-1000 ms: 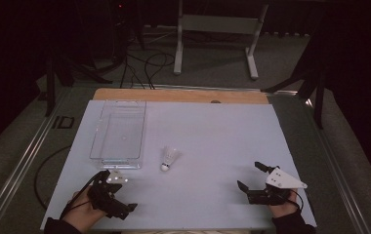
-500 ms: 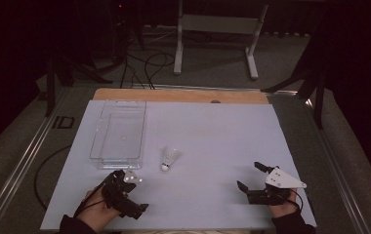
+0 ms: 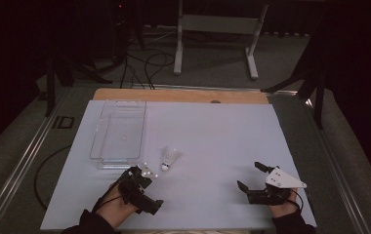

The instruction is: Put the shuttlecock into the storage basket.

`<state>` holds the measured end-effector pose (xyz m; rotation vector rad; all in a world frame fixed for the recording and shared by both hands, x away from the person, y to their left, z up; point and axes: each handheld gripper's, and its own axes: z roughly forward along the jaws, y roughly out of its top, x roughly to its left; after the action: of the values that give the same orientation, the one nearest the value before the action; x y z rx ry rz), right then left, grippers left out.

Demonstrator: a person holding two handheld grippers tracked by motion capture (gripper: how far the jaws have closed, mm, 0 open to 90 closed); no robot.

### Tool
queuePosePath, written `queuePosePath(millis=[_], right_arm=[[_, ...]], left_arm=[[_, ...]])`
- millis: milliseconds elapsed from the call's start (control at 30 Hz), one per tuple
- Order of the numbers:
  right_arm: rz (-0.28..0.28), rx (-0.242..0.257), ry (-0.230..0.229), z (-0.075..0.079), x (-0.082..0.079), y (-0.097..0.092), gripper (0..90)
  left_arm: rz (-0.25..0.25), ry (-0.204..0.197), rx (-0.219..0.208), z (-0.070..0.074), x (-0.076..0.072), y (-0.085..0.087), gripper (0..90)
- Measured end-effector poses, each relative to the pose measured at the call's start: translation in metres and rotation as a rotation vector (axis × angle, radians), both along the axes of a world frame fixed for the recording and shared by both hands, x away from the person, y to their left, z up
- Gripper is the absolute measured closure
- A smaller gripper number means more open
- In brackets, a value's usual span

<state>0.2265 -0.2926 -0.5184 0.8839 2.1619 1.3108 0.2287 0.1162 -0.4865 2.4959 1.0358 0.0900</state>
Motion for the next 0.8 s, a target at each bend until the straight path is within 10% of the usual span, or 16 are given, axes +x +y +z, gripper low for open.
queuePosePath(millis=[133,800], right_arm=[[-0.001,0.002,-0.001,0.000,0.000,0.000,8.9],[-0.001,0.014,0.009,0.000,0.000,-0.001,8.9]], left_arm=[[0.041,-0.004,0.059,-0.001,0.003,-0.009,0.1],[0.177,-0.039,-0.048,0.014,0.035,-0.036,0.1]])
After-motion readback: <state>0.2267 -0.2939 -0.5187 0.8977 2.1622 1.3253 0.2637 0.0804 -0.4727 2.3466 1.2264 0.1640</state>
